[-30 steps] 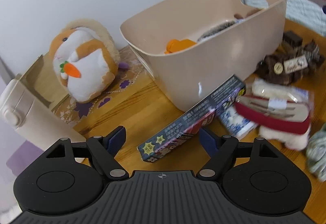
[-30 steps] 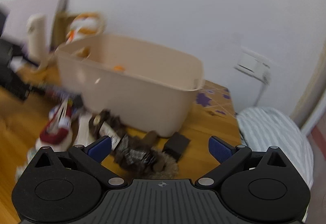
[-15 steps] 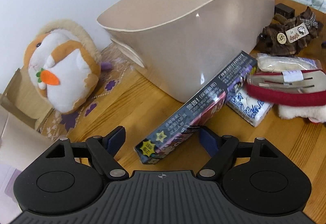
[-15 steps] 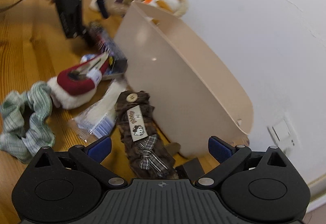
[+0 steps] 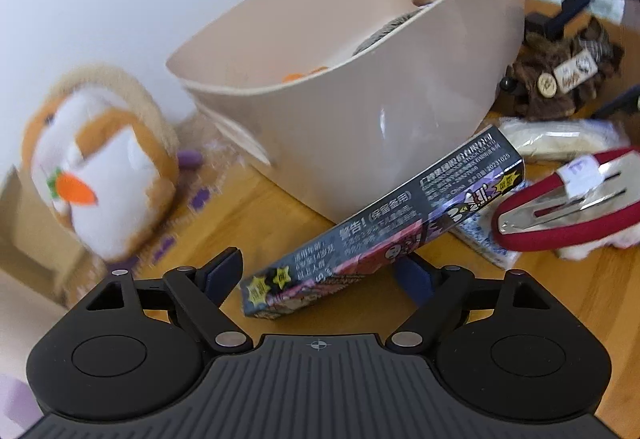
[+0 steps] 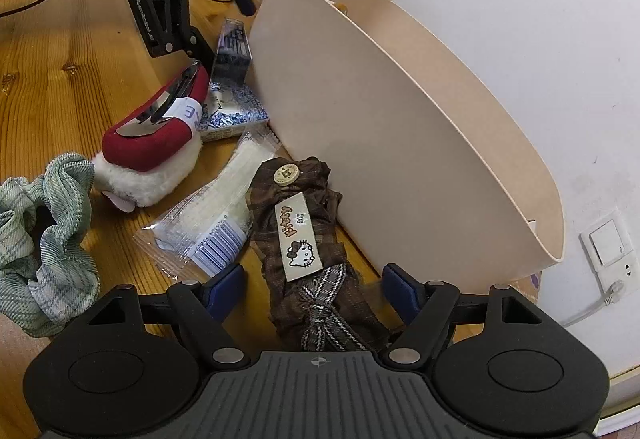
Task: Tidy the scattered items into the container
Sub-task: 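Grasp the candy box with left gripper while right gripper grasps the brown plaid bag, then carry the candy box and plaid bag with both grippers over the bin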
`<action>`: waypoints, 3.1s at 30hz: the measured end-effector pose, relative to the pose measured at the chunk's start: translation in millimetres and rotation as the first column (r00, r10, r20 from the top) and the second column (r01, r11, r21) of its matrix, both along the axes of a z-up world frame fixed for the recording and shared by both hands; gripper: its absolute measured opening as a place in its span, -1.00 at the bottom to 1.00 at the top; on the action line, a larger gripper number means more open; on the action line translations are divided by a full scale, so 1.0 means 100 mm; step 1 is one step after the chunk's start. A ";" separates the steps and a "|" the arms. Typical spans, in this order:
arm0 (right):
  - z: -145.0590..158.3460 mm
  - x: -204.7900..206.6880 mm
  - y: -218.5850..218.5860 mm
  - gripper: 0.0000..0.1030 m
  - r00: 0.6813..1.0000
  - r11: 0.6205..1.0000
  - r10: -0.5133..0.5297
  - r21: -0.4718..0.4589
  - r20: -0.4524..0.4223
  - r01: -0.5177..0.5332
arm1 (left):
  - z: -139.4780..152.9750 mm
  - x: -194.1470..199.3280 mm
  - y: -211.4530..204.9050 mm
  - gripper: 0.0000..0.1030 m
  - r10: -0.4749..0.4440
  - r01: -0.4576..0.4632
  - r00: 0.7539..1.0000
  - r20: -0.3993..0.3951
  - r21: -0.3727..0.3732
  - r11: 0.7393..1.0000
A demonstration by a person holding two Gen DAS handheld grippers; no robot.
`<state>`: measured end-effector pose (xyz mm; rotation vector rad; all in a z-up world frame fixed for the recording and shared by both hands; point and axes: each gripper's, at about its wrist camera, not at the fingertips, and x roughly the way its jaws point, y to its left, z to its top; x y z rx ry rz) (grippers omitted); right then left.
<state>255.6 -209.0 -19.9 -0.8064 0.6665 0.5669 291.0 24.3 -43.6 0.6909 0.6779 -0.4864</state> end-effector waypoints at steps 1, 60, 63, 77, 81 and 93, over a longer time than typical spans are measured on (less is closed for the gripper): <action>0.00 0.00 0.00 0.50 1.000 1.000 0.002 0.001 0.002 -0.002 | 0.00 0.01 -0.01 0.65 -0.010 0.010 1.000 -0.004 0.011 1.000; 0.95 -0.48 -0.72 -0.31 0.970 0.922 -0.198 0.362 0.143 0.134 | 1.25 -0.81 -0.72 -0.41 -0.030 0.085 0.966 0.258 -0.206 0.975; 1.05 -0.41 -0.72 -0.31 0.961 0.908 -0.223 0.393 0.167 0.143 | 1.34 -0.73 -0.72 -0.41 0.029 0.047 0.958 0.286 -0.256 0.966; 1.26 0.04 -0.63 -0.31 0.944 0.822 -0.294 0.543 0.150 0.170 | 1.55 -0.17 -0.75 -0.41 0.301 -0.135 0.904 0.304 -0.465 0.875; 1.22 0.22 -0.53 -0.31 0.933 0.805 -0.331 0.558 0.138 0.203 | 1.50 0.02 -0.76 -0.41 0.373 -0.207 0.890 0.261 -0.498 0.842; 0.94 0.93 -0.53 -0.31 0.870 0.679 -0.483 0.584 -0.101 0.445 | 1.07 0.60 -0.96 -0.40 0.447 -0.372 0.892 0.059 -0.466 0.803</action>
